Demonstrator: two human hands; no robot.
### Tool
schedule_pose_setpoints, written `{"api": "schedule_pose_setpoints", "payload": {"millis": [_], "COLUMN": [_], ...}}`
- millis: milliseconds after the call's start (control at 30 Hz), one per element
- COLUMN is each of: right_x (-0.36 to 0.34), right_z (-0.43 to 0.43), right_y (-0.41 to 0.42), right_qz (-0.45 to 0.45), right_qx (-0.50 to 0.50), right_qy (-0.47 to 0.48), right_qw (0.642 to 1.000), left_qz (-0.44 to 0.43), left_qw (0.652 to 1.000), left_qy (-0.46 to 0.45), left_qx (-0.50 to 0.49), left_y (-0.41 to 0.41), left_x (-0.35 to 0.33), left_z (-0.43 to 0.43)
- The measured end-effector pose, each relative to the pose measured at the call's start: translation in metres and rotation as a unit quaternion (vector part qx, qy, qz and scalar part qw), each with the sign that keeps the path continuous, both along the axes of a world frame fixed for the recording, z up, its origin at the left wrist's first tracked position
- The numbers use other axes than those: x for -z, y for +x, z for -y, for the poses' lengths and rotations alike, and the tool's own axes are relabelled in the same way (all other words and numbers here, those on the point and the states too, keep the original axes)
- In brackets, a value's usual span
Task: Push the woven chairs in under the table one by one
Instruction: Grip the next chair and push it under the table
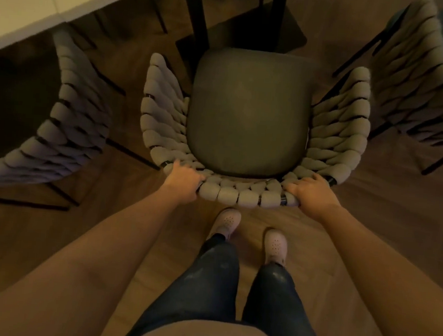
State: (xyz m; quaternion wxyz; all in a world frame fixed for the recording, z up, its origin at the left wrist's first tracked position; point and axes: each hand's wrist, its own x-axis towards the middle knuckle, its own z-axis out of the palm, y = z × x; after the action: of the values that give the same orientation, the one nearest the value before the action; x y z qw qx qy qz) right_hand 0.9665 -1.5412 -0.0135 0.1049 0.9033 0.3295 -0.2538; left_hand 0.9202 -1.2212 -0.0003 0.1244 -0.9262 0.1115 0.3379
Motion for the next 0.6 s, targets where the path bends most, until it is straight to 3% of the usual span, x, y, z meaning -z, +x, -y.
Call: {"api": "schedule_pose_setpoints", "payload": {"millis": [333,600], "right_x": [0.0,0.001], "right_z": [0.032,0.013], "right_y": [0.012,0.072], "right_qz": [-0.015,-0.006], "right_qx": [-0.109,-0.18], "right_qy": [-0.009,-0.021], "right_qw": [0.994,0.983], "left_qz": [-0.023,0.002], "left_qw": [0.994,0.985], "left_qy": [0.022,0.022], "left_qx": [-0.105,-0.171], "left_y": [-0.049,-0.035], "left_x": [0.001,-0.004], "left_z": [0.053,0.057]}}
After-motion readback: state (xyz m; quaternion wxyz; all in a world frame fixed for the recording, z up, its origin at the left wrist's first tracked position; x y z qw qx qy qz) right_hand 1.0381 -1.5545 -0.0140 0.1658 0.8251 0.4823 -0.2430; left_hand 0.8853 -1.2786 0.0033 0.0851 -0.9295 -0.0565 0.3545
